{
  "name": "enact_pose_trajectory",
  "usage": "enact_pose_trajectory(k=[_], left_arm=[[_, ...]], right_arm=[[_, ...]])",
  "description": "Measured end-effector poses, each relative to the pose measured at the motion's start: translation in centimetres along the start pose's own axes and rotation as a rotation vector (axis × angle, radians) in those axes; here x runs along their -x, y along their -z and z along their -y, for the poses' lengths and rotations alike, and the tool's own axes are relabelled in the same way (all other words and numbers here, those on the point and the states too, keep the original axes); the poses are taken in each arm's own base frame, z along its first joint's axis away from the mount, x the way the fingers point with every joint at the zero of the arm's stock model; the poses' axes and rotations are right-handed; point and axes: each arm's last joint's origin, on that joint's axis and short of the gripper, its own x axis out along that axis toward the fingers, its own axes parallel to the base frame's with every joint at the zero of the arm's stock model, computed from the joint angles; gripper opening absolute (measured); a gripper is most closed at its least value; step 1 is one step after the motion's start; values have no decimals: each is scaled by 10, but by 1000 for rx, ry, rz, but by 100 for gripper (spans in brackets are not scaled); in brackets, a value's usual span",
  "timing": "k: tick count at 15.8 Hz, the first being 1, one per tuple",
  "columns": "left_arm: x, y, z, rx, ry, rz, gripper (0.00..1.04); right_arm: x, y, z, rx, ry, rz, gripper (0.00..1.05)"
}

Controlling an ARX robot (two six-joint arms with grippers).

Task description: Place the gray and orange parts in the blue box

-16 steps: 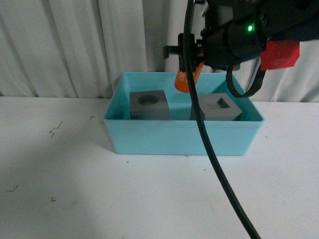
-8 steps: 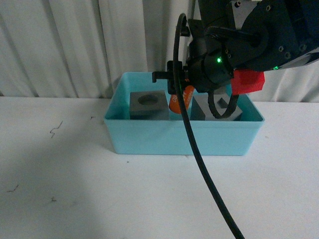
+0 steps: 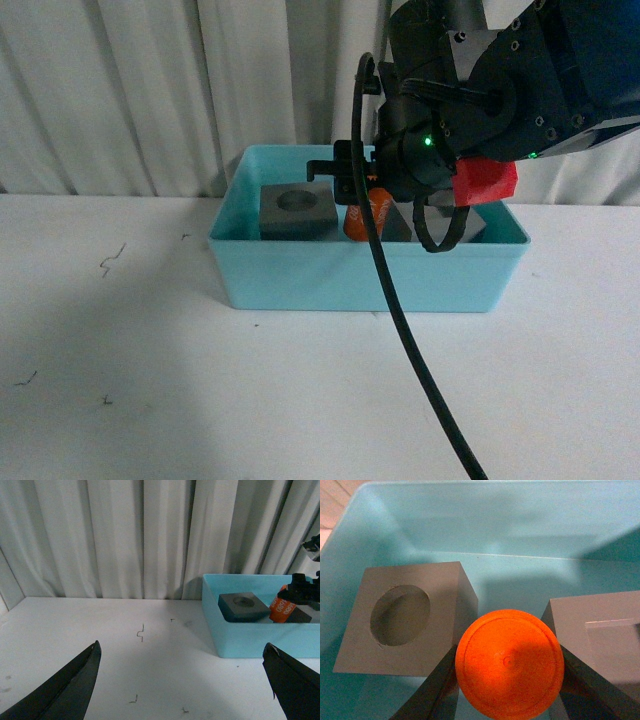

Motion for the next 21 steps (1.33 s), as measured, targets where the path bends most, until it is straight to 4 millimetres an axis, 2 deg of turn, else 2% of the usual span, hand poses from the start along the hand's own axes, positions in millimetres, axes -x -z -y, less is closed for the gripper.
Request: enact_pose_trajectory(k=[3,4,5,7,8,9,10,11,12,13,14,15,17,18,19,20,21], left_arm=[[0,0,0,0,0,0,98],[0,0,0,0,0,0,98],[0,0,0,0,0,0,98],[0,0,0,0,0,0,98],[0,0,0,0,0,0,98],[0,0,0,0,0,0,98],[0,0,0,0,0,0,98],[0,0,0,0,0,0,98],[0,0,0,0,0,0,98],[0,0,0,0,0,0,98],[0,0,0,0,0,0,98],[0,0,0,0,0,0,98],[0,0,0,0,0,0,98],[0,0,0,0,0,0,98],[0,0,0,-1,0,1,98],[0,0,0,0,-5,-1,98],[0,0,0,0,-1,0,98]], right_arm=[[5,-5,0,-36,-4,65,97],[13,-6,0,-41,-11,99,100],[26,-11,1,-44,-20,135,97],[81,-35,9,-52,-62,282,98],[121,-49,21,-63,-71,370,98],[172,-54,44,-67,-60,443,98],[188,-49,53,-65,-47,446,98],[218,-26,75,-64,-6,407,98],[240,9,94,-91,45,314,98],[258,41,105,-118,88,232,98],[283,73,107,-142,116,166,98],[303,97,101,-150,113,128,98],[324,144,78,-152,91,-5,98],[324,147,74,-145,72,30,97],[322,148,76,-100,137,298,87],[325,159,82,-38,194,481,74],[328,159,88,-4,233,579,61]])
